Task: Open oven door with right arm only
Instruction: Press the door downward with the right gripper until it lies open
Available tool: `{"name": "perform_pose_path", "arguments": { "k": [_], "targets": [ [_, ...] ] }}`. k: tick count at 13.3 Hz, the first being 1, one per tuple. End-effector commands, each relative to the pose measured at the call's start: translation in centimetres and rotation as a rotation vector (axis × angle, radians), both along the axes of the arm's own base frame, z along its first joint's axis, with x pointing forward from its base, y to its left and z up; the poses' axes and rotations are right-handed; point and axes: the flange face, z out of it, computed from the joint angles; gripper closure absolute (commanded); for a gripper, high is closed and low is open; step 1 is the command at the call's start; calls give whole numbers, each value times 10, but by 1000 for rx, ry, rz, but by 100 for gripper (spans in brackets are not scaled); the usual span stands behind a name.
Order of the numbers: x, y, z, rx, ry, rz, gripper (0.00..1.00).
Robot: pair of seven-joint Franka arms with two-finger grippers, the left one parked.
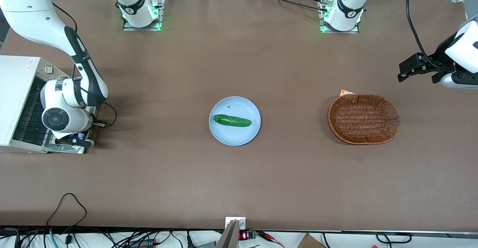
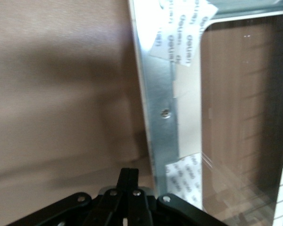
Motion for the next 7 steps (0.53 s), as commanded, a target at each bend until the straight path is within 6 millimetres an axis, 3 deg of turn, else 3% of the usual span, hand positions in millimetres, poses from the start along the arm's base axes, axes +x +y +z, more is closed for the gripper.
{"name": "perform_pose_path", "arguments": {
  "k": [1,5,7],
  "targets": [
    [2,21,9,-7,-8,-7,100],
    [3,39,45,12,-15,-33,100],
    [2,45,82,28,-26,-58,100]
  ]
}}
